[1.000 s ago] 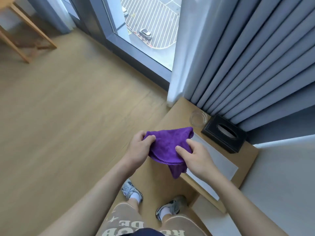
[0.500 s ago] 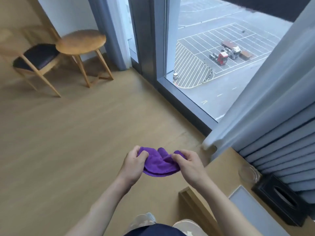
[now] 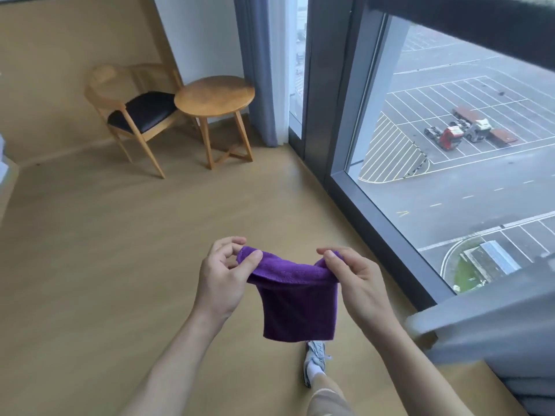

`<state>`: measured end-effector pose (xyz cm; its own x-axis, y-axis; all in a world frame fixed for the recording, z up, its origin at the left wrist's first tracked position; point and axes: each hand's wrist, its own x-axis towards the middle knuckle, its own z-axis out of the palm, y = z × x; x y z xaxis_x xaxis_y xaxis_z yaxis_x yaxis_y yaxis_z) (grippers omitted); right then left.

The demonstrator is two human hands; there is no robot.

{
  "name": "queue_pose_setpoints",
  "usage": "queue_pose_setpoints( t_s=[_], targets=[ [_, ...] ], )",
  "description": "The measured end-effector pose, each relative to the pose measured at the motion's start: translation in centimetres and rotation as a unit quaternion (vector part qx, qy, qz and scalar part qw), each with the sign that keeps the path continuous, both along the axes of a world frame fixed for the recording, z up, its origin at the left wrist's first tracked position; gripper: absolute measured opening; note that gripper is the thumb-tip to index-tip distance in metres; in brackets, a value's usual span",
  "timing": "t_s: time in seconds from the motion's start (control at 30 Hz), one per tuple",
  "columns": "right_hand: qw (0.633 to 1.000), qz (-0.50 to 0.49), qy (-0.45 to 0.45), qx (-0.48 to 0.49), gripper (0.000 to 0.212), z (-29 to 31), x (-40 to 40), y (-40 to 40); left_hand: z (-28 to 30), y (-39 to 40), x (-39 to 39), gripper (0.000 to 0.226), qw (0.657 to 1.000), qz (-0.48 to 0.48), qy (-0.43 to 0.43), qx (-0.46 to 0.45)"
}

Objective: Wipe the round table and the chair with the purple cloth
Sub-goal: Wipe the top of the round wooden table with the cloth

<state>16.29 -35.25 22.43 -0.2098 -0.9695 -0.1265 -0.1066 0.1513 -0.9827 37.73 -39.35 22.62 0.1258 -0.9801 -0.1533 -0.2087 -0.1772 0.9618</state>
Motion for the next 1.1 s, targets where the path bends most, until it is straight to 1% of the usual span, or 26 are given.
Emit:
queue_pose_setpoints(
  t_s=[0.03,0.1,0.17,0.2,0.27,0.37,0.47,0.57,0.63,0.67,0.77,0.87,0.97,1.03,1.1],
  targets=[
    [1.0,0.009,-0.021,0.004,0.033,-0.2,-0.2,-1.9,-0.1,-1.6,-0.1,0.016,0.999,-0.001,0.038,0.018],
    [0.999,0.02,-0.037,0.002,0.035,-0.7,-0.6,-5.9,-0.2,-5.0,-0.7,0.013,0.989,-0.005,0.132,0.062],
    [0.999,0.027,-0.038,-0.004,0.037,-0.8,-0.8,-10.1,0.1,-8.7,-1.5,0.02,0.975,0.009,0.2,0.095],
    [0.999,0.032,-0.038,-0.004,0.038,-0.7,-1.0,-12.1,0.4,-10.5,-1.9,0.023,0.97,0.017,0.219,0.104],
    [0.998,0.046,-0.036,-0.001,0.04,-0.7,-1.6,-16.0,0.9,-14.1,-2.8,0.021,0.967,0.025,0.229,0.108],
    [0.995,0.097,-0.038,0.004,0.042,0.1,-2.7,-21.7,1.7,-19.1,-3.8,0.019,0.963,0.038,0.248,0.097],
    [0.987,0.142,-0.07,0.008,0.041,1.3,-3.1,-27.0,1.9,-23.1,-4.9,0.018,0.945,0.066,0.303,0.1],
    [0.978,0.178,-0.107,0.003,0.039,2.0,-2.5,-31.9,2.1,-26.0,-4.8,0.022,0.931,0.052,0.347,0.101],
    [0.972,0.197,-0.127,0.009,0.029,2.0,-1.5,-35.1,2.0,-28.2,-3.9,0.036,0.934,0.059,0.341,0.091],
    [0.97,0.204,-0.13,0.007,0.027,1.8,-0.9,-36.6,1.8,-29.4,-3.4,0.04,0.938,0.069,0.329,0.087],
    [0.969,0.213,-0.122,0.008,0.04,1.1,1.4,-41.2,0.9,-33.2,-1.3,0.05,0.944,0.106,0.303,0.075],
    [0.976,0.194,-0.098,0.013,0.042,0.3,4.1,-45.5,0.0,-37.4,1.2,0.04,0.943,0.116,0.303,0.076],
    [0.985,0.164,-0.06,0.015,0.03,0.1,6.9,-50.3,0.1,-42.2,4.2,0.043,0.945,0.103,0.301,0.074],
    [0.984,0.172,-0.049,0.024,0.026,0.6,9.1,-53.2,0.7,-44.9,6.0,0.041,0.952,0.081,0.287,0.068],
    [0.979,0.195,-0.057,0.023,0.022,1.4,11.5,-56.0,1.3,-47.5,7.7,0.034,0.956,0.068,0.279,0.061]
  ],
)
